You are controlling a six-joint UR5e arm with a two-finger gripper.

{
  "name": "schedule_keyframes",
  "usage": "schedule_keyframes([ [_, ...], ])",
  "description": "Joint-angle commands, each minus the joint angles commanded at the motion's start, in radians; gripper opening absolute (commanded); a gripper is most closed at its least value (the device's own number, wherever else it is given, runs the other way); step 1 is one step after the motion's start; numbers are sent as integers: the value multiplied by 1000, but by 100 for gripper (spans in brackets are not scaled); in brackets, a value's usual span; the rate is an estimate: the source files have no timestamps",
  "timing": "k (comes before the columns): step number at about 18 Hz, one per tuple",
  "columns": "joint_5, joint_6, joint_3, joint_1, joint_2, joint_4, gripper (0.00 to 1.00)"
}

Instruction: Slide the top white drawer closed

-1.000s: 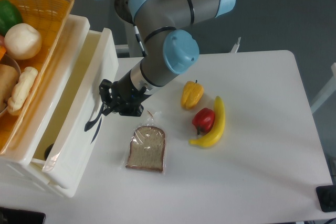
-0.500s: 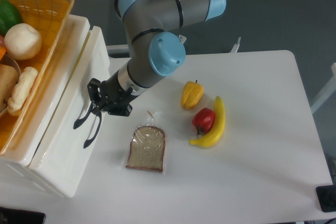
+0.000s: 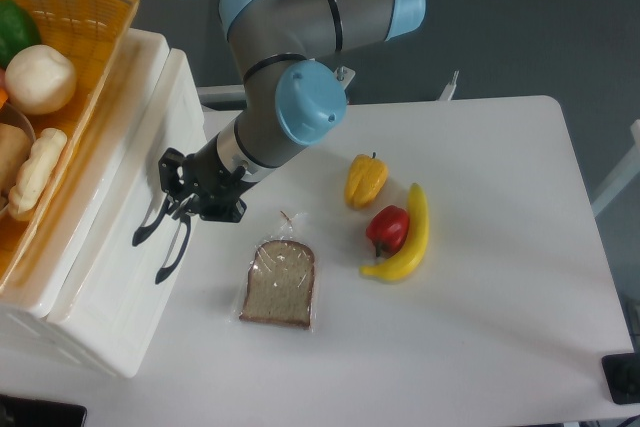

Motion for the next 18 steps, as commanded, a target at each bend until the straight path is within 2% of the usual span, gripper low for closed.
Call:
schedule_keyframes([
  [2, 2, 0, 3, 8, -2, 0, 48],
  [3, 6, 3, 5, 12, -2, 2, 69],
  [4, 11, 3, 8, 20, -3, 3, 77],
  [5, 11, 3, 11, 34, -3, 3, 93],
  [6, 11, 3, 12, 49, -2, 6, 100],
  [12, 17, 12, 74, 193, -11, 12, 100],
  [13, 24, 12, 84, 221, -14, 29, 100],
  [16, 67, 17, 83, 293, -29, 155, 100],
  [18, 125, 32, 84, 327, -52, 215, 100],
])
